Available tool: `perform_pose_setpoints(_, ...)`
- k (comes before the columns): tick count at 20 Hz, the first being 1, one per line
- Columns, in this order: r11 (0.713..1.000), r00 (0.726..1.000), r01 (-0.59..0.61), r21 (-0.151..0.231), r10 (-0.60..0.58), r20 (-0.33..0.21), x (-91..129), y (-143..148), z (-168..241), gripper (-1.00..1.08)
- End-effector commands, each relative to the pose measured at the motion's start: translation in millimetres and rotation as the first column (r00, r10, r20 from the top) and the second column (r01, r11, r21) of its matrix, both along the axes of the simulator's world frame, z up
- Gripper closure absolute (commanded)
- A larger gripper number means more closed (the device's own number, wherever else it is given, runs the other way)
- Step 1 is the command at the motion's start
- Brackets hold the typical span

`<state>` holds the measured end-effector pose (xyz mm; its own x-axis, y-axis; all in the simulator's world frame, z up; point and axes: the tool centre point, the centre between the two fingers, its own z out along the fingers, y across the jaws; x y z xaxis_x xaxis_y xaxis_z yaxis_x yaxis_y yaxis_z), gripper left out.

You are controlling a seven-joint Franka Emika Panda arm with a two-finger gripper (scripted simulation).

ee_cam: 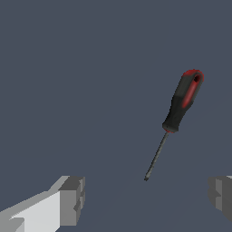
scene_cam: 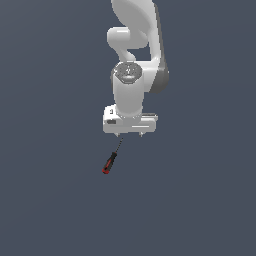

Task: Pick up the object and move it to a goal position.

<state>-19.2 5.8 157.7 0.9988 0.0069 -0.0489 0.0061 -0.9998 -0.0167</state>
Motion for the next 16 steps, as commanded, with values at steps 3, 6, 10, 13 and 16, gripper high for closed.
perform_pose_setpoints(3, 1.000, 1.000, -0.006, -0.001, 0.006, 0.001, 0, 1, 1, -0.92)
perform_pose_setpoints(6, 0.999, 0.999, -0.036, -0.005, 0.036, 0.006, 3, 8, 8, -0.92)
perform_pose_setpoints(10, 0.998, 0.998, -0.065, -0.009, 0.065, 0.009, 4, 14, 14, -0.92)
perform_pose_setpoints(13, 0.998, 0.998, -0.055, -0.008, 0.055, 0.009, 4, 12, 12, -0.92)
perform_pose_setpoints(16, 1.000, 1.000, -0.026, -0.007, 0.026, 0.012, 6, 7, 5, -0.92)
